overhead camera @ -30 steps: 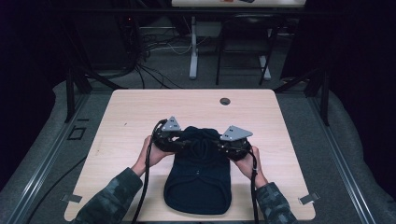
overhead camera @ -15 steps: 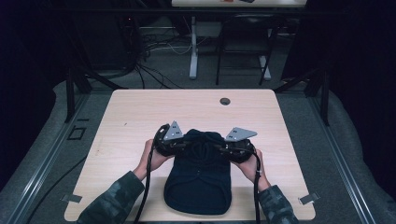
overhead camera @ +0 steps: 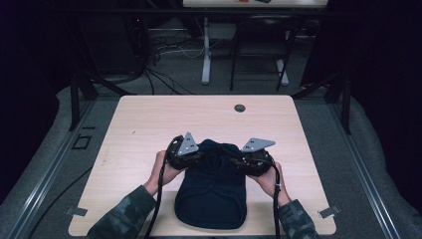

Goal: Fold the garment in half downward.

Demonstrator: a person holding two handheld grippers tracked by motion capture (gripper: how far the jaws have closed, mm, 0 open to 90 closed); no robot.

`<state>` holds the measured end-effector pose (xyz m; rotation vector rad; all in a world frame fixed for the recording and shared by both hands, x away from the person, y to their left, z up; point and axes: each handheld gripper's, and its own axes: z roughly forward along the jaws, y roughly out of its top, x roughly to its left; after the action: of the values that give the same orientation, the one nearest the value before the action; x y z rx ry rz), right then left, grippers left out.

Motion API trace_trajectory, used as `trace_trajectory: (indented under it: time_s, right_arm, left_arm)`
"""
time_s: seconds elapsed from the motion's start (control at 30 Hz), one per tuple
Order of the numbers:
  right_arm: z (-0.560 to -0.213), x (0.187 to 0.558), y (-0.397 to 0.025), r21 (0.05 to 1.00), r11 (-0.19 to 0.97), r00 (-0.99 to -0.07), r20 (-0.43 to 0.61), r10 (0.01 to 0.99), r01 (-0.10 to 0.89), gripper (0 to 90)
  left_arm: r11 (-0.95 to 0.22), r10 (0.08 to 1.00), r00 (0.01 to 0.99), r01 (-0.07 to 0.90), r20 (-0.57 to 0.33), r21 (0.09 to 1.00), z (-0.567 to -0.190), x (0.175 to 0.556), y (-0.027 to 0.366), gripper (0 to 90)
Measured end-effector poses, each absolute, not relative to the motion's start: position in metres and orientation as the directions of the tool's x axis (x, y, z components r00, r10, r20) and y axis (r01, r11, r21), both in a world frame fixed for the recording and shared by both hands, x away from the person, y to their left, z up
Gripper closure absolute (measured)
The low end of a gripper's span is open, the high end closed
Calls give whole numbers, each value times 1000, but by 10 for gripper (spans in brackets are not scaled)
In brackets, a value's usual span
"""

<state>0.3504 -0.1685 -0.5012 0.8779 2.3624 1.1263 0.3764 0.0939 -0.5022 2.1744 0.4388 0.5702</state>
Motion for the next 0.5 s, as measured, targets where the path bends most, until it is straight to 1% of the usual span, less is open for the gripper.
trace_trajectory:
  time_s: [0.03, 0.1, 0.23, 0.27, 0.3, 0.33, 0.37, 0.4, 0.5]
  right_arm:
    - [-501, 348, -168, 790, 501, -730, -101, 676, 354, 654]
    - [-501, 347, -166, 793, 502, -727, -112, 678, 346, 663]
    - [-499, 344, -163, 800, 520, -703, -184, 686, 298, 690]
    - [-498, 343, -161, 800, 535, -686, -230, 690, 270, 693]
    - [-498, 343, -161, 800, 535, -686, -230, 690, 270, 693]
    - [-496, 343, -158, 804, 544, -665, -272, 696, 240, 696]
    - [-496, 343, -158, 804, 544, -665, -272, 696, 240, 696]
    - [-495, 342, -156, 804, 551, -649, -299, 699, 224, 698]
    - [-492, 342, -153, 809, 556, -628, -334, 703, 190, 700]
  left_arm:
    - [-595, 490, 835, 109, 252, 796, -502, 376, 94, 696]
    - [-608, 490, 829, 103, 270, 788, -501, 375, 94, 693]
    - [-616, 495, 814, 81, 305, 783, -500, 374, 94, 694]
    - [-615, 496, 813, 80, 306, 785, -499, 375, 94, 695]
    - [-613, 502, 807, 77, 312, 786, -498, 376, 94, 695]
    - [-614, 505, 803, 76, 317, 786, -496, 378, 94, 696]
    - [-605, 514, 799, 78, 313, 793, -495, 379, 94, 696]
    - [-599, 521, 793, 77, 315, 797, -493, 380, 94, 695]
    - [-592, 527, 793, 84, 306, 802, -488, 381, 96, 689]
